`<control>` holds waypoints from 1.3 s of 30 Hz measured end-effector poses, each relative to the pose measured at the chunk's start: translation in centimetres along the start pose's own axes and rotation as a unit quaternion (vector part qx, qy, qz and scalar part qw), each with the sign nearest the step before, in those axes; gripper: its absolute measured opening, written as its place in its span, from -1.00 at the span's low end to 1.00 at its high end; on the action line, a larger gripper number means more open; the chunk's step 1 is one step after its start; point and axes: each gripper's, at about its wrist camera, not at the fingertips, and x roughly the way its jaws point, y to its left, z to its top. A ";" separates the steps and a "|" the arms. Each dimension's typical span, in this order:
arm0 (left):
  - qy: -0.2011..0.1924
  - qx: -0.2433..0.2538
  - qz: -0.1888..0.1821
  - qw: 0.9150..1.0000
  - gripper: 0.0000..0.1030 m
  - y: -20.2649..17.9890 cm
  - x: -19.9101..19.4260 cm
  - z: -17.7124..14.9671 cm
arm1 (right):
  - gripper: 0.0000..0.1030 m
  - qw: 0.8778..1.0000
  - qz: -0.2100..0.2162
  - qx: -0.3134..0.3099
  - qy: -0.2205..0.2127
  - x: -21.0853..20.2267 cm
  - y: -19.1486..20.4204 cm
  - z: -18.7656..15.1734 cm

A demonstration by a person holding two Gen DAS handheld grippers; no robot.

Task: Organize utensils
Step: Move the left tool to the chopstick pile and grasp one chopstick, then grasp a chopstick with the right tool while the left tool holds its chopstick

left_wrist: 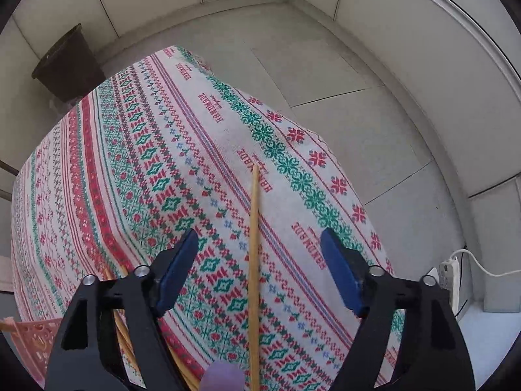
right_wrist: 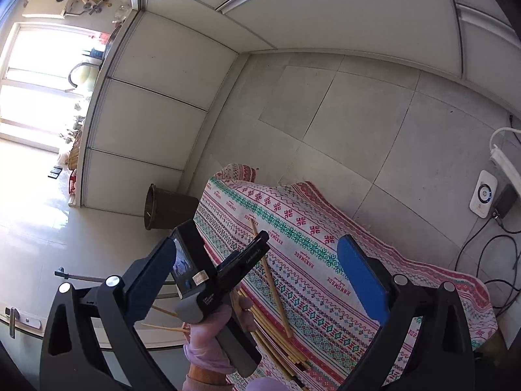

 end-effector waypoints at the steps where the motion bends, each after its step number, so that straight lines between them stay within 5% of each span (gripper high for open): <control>1: 0.002 -0.001 0.004 1.000 0.21 0.0 0.6 0.3 | 0.87 1.000 0.000 0.003 0.003 0.2 -0.1 0.2; 6: -0.004 -0.017 -0.003 1.000 -0.03 0.3 2.0 1.2 | 0.87 1.000 -0.003 0.011 0.016 1.2 -0.6 0.4; 12: -0.004 0.011 -0.001 1.000 -0.89 -0.7 1.8 1.4 | 0.87 1.000 -0.010 0.001 0.024 2.0 -0.3 0.1; 25: -0.024 -0.028 -0.077 0.996 -0.91 2.6 -3.0 -6.5 | 0.87 0.998 -0.025 -0.017 0.061 4.2 0.4 -1.2; 34: -0.124 -0.032 -0.123 0.984 -0.91 6.6 -13.6 -16.5 | 0.87 0.978 -0.112 -0.140 0.104 9.1 2.7 -5.6; 39: -0.197 -0.034 -0.161 0.966 -0.91 10.6 -19.5 -22.0 | 0.86 0.962 -0.124 -0.206 0.134 12.3 4.1 -9.3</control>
